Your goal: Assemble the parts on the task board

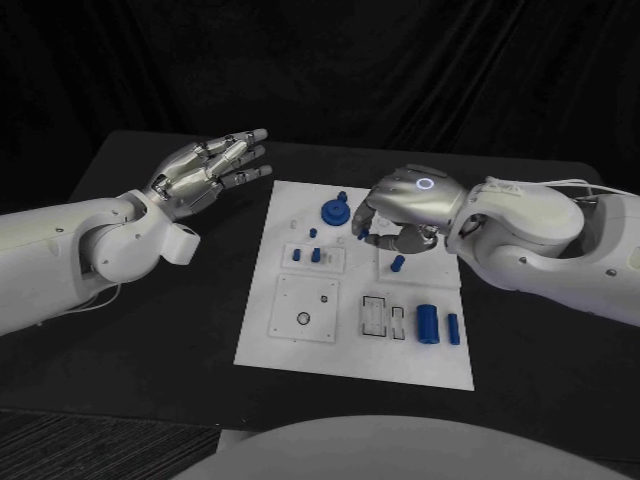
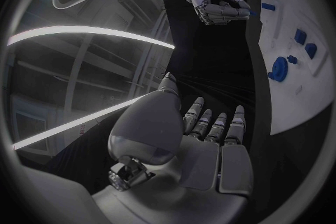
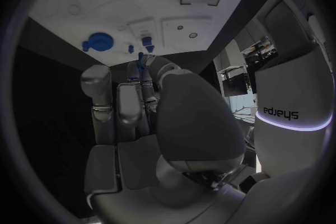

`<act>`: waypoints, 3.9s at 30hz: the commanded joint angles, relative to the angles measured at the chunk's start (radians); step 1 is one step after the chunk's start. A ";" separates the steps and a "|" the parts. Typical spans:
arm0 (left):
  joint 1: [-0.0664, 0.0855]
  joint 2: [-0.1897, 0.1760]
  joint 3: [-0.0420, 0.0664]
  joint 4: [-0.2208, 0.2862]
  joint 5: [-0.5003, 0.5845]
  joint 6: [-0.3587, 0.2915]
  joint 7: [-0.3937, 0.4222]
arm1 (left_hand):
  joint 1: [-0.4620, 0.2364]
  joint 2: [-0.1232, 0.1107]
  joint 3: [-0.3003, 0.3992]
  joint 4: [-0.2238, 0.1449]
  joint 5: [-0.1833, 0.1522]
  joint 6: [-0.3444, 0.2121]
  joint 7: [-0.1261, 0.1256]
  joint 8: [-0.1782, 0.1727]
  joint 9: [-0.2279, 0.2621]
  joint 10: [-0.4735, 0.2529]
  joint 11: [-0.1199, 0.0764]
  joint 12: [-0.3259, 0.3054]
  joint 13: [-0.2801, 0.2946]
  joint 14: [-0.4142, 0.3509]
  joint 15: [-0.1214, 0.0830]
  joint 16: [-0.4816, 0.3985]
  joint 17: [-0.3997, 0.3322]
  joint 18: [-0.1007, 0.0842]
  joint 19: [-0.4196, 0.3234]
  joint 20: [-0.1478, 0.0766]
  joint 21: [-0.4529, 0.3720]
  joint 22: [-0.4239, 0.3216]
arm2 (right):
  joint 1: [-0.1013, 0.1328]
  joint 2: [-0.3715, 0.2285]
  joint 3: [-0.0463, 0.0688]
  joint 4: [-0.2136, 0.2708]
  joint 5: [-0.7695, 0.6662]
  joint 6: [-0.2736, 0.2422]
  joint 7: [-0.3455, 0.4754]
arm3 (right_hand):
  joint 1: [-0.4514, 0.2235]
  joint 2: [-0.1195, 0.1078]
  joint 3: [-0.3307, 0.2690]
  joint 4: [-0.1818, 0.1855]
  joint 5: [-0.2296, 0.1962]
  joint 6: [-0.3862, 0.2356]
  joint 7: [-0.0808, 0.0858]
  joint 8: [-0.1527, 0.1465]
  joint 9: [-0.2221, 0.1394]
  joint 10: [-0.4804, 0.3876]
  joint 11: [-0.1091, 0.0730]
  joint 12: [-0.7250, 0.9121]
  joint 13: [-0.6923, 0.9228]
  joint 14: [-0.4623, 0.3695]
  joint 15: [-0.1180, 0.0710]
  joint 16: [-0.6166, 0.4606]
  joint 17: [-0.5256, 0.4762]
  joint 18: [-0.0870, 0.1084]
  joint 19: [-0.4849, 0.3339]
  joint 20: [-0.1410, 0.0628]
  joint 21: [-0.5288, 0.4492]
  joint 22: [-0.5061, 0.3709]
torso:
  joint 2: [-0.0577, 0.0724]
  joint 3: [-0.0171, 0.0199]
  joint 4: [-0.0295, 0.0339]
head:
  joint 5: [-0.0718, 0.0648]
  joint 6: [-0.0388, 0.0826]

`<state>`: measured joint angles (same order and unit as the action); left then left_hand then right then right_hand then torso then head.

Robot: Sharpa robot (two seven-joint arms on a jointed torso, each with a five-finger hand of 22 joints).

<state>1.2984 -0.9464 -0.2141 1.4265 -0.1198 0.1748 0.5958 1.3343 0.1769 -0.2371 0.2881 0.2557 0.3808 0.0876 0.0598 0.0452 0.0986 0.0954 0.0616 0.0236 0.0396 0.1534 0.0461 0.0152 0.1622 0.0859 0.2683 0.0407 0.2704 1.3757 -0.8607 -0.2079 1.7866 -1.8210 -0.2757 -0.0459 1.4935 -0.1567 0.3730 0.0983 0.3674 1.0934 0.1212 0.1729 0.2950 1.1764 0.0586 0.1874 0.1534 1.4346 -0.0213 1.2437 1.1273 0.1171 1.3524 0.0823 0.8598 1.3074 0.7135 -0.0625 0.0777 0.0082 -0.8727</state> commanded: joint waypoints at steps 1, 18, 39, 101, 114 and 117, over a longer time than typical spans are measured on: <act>-0.003 0.000 0.001 0.001 0.006 0.005 0.016 | 0.009 0.005 -0.006 -0.003 0.004 -0.001 0.005 0.007 0.000 -0.002 0.004 0.003 0.000 -0.005 -0.004 -0.003 -0.001 0.018 -0.004 -0.003 -0.003 -0.001 | -0.012 0.028 0.000 0.007 0.001 0.046 -0.030 | -0.004 0.005 0.003 -0.005 0.005 -0.007 0.001 -0.007 -0.001 0.000 0.004 -0.005 -0.002 0.002 0.006 0.007 0.002 -0.002 0.003 0.002 0.002 0.111 | 0.000 -0.0003 -0.0011 | -0.004 0.000; -0.004 0.015 0.001 -0.002 0.006 0.012 0.014 | 0.010 0.013 -0.008 -0.002 0.006 -0.004 0.003 0.007 0.000 -0.004 0.002 0.005 0.000 0.005 0.008 0.009 0.002 0.018 0.007 0.004 0.005 0.020 | -0.100 0.145 0.001 -0.064 0.001 0.092 -0.016 | -0.006 0.003 0.011 -0.012 0.011 -0.020 0.005 -0.024 -0.008 0.005 0.006 -0.012 -0.006 0.005 0.007 0.013 0.009 -0.001 0.003 0.004 0.006 0.111 | -0.001 0.0008 -0.0002 | 0.023 0.000; -0.007 0.029 0.001 -0.008 0.006 -0.009 0.013 | 0.019 0.018 -0.013 -0.004 0.023 0.015 0.016 0.014 0.002 0.009 0.014 0.020 0.003 0.000 -0.004 0.009 0.001 0.019 0.009 0.003 0.006 0.010 | -0.135 0.165 0.001 -0.081 0.001 0.070 0.003 | -0.004 0.003 0.014 -0.017 0.011 -0.021 0.006 -0.029 -0.010 0.009 0.006 -0.013 -0.006 0.004 0.008 0.013 0.009 -0.001 0.003 0.005 0.007 0.111 | -0.001 -0.0003 -0.0012 | 0.030 0.000; -0.024 0.033 0.001 -0.016 0.006 0.016 -0.002 | 0.028 0.028 -0.013 -0.007 0.033 0.022 0.018 0.018 0.003 0.001 0.003 0.024 0.003 0.012 0.025 0.025 0.005 0.017 0.029 0.017 0.017 0.037 | -0.178 0.183 0.001 -0.090 0.001 0.117 -0.039 | -0.024 -0.002 0.024 -0.038 -0.019 -0.072 0.023 -0.087 -0.039 -0.024 0.022 -0.028 -0.008 -0.024 0.021 -0.016 -0.027 0.010 -0.041 0.015 -0.061 0.093 | -0.002 -0.0004 -0.0011 | 0.041 0.000; -0.025 0.034 0.001 -0.019 0.006 0.018 -0.008 | 0.027 0.035 -0.013 -0.003 0.033 0.031 0.023 0.021 0.004 0.000 0.001 0.026 0.003 0.018 0.030 0.032 0.006 0.016 0.041 0.020 0.023 0.048 | -0.179 0.175 0.001 -0.091 0.001 0.043 -0.017 | -0.023 0.020 0.015 -0.052 -0.012 0.005 0.006 -0.049 -0.020 0.016 0.004 0.010 0.011 -0.022 0.009 -0.009 -0.019 0.012 -0.040 0.011 -0.044 0.096 | -0.002 -0.0003 -0.0015 | 0.041 0.000; -0.025 0.034 0.001 -0.019 0.006 0.018 -0.009 | 0.026 0.038 -0.013 -0.002 0.033 0.031 0.023 0.021 0.004 -0.001 0.001 0.026 0.003 0.018 0.031 0.033 0.006 0.016 0.043 0.020 0.024 0.049 | -0.179 0.171 0.001 -0.089 0.001 0.018 -0.009 | -0.025 0.026 0.012 -0.054 -0.005 0.015 0.002 -0.045 -0.016 0.023 0.000 0.016 0.015 -0.019 0.006 -0.004 -0.014 0.010 -0.036 0.008 -0.033 0.098 | -0.002 -0.0004 -0.0012 | 0.042 0.000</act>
<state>1.2749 -0.9141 -0.2140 1.4061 -0.1191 0.1800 0.5769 1.3607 0.2045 -0.2464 0.2841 0.2846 0.4058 0.1128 0.0747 0.0486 0.1021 0.0987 0.0843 0.0264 0.0558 0.1770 0.0733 0.0204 0.1623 0.1206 0.2881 0.0614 0.3188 1.1992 -0.6877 -0.2076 1.6941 -1.8178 -0.1987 -0.0606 1.4686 -0.1461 0.3850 0.0506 0.3594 1.1026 0.1229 0.1247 0.2754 1.1932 0.0565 0.1976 0.1672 1.4176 -0.0099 1.2354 1.1128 0.1171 1.3173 0.0961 0.8239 1.3074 0.7112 -0.0629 0.0764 0.0496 -0.8727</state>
